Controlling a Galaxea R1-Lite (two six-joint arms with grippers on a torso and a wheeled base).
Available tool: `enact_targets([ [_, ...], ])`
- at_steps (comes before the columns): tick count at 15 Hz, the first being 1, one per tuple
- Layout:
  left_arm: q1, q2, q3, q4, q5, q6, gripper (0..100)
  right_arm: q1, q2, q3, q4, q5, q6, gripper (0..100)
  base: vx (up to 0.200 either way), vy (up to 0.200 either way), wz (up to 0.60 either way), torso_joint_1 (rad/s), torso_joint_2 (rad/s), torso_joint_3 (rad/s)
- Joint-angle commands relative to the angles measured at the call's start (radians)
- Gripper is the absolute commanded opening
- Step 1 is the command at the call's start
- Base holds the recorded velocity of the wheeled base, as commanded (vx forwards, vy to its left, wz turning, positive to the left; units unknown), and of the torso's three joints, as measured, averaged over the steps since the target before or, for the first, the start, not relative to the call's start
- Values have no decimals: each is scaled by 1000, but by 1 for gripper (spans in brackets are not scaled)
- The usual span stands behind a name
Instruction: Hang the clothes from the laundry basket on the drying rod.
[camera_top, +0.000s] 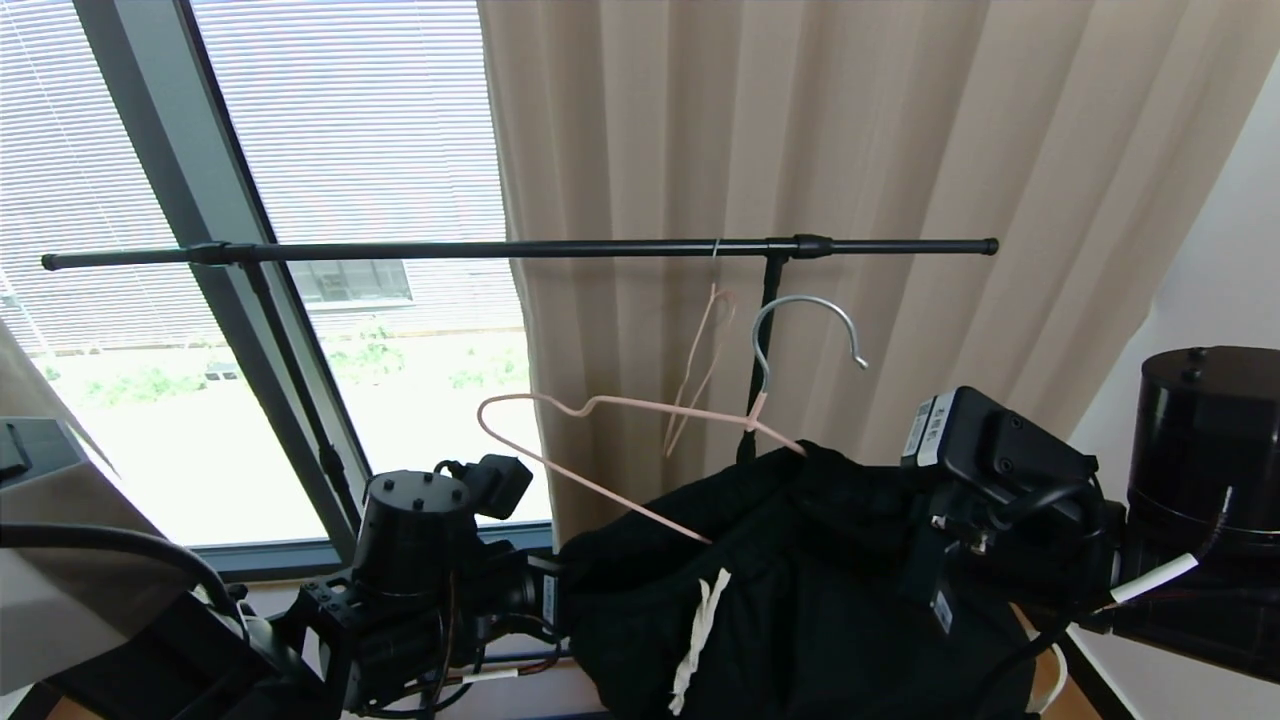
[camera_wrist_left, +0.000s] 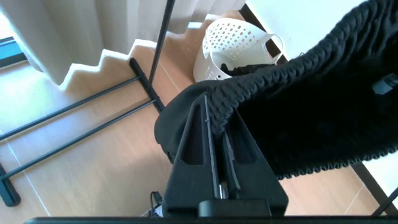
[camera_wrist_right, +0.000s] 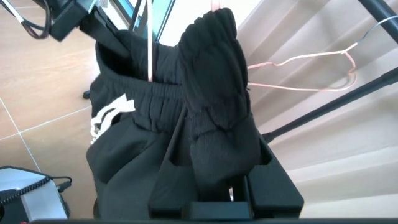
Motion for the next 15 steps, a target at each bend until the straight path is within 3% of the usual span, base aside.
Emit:
enact_targets([
  [1, 30, -28, -7, 0, 0, 0, 0, -14, 24, 2, 0, 1, -1, 0, 0, 0, 0, 0, 0, 0],
  [15, 205, -25, -78, 1, -1, 8, 0, -28, 47, 19, 15, -4, -36, 0, 0, 0, 0, 0, 0, 0],
])
